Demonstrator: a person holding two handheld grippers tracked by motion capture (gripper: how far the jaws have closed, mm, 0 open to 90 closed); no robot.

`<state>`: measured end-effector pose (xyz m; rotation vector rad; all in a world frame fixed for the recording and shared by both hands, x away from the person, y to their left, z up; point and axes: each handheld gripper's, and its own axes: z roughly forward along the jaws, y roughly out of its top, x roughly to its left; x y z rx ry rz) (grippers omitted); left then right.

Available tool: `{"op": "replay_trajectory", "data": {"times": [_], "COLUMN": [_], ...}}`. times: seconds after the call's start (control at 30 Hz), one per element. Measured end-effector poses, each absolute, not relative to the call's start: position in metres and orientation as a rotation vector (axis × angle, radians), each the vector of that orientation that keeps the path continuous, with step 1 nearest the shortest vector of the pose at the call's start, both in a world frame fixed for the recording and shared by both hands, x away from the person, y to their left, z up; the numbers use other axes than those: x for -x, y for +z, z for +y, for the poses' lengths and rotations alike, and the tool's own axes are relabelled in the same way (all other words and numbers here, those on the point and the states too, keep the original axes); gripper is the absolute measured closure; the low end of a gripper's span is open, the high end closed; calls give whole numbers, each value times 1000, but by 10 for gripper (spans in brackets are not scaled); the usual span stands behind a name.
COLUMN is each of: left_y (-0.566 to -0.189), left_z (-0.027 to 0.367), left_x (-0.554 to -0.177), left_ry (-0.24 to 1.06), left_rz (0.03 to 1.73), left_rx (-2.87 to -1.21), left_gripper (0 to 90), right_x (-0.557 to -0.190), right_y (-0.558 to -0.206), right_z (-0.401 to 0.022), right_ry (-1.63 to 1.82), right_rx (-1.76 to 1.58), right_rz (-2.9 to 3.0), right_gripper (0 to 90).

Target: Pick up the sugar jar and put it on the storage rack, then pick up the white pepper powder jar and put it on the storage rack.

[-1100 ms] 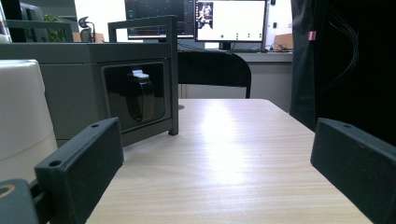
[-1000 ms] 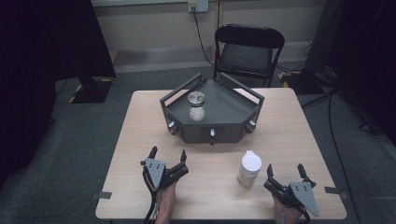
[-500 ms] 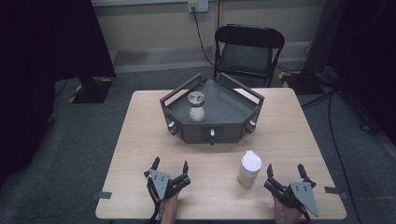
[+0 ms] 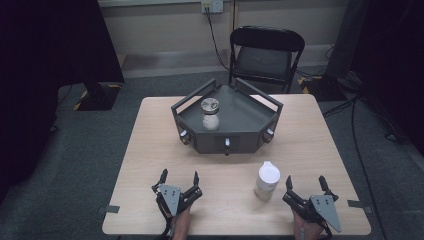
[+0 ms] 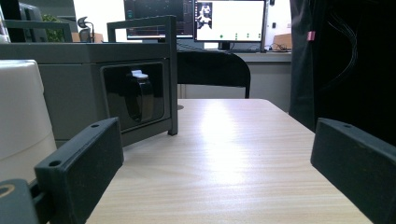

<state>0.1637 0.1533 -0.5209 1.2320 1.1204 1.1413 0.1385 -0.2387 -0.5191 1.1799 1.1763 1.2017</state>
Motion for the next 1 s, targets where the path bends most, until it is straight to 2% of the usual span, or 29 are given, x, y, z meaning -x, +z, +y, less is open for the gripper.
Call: {"op": "replay_trajectory", "data": {"times": [0.33, 0.67, 1.0], "left_y": [-521, -521, -521], "left_z": [153, 150, 150], "left_x": [-164, -163, -163], "left_ry": [1143, 1157, 1157], "left_rz": [1122, 1137, 1137], "left_rx": [-1231, -1223, -1223], "left_gripper": [5, 8, 6], "right_x": [-139, -144, -133], "right_y": [-518, -501, -481], "right_z": [-238, -240, -244], "right_ry": [1201, 1213, 1232], "right_rx": [-1189, -1213, -1146], "right_rz": [1174, 1198, 1200], "right_gripper": [13, 0, 0]}}
